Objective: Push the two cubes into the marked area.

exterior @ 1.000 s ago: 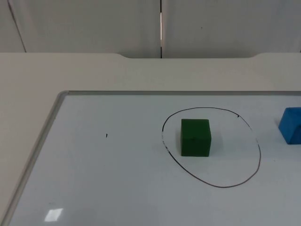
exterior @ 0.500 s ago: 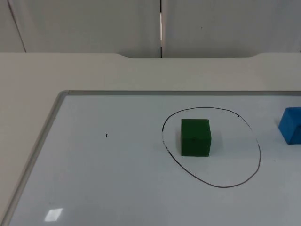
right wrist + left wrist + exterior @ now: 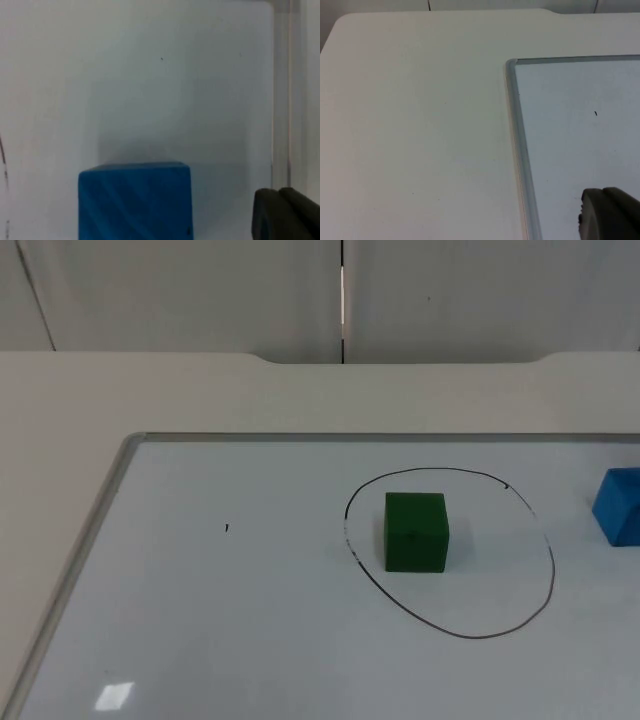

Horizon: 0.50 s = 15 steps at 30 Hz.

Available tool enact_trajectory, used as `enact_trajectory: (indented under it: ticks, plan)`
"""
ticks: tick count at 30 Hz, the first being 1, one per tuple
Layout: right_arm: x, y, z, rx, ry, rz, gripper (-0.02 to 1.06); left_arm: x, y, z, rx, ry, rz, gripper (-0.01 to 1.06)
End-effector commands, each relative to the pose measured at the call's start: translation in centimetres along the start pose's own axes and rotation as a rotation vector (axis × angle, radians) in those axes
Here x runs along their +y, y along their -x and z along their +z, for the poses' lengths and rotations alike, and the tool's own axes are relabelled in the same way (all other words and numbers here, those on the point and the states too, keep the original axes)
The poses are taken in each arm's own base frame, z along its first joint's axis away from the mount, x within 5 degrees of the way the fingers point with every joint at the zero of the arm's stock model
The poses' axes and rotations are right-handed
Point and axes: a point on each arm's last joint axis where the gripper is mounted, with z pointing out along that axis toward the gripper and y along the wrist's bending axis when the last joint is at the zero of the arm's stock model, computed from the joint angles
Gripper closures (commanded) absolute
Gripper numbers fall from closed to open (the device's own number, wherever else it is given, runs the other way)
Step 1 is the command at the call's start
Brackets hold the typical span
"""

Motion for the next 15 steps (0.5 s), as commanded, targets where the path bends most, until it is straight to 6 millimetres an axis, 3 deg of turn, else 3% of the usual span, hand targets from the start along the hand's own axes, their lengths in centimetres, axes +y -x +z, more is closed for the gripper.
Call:
enact_trajectory:
  ticks: [1,8,15]
  plan:
    - [-0.2,0.3,1.0,-0.007,0.000,-0.007,1.05,0.0,0.0,0.1,-0.006,-0.002,-0.003,1.05]
    - [0.0,0.4,3.5,0.032,0.000,-0.009,1.05,0.0,0.0,0.1,-0.006,-0.002,-0.003,1.05]
    - [0.0,0.4,3.6,0.037,0.000,-0.012,1.05,0.0,0.0,0.1,-0.006,-0.002,-0.003,1.05]
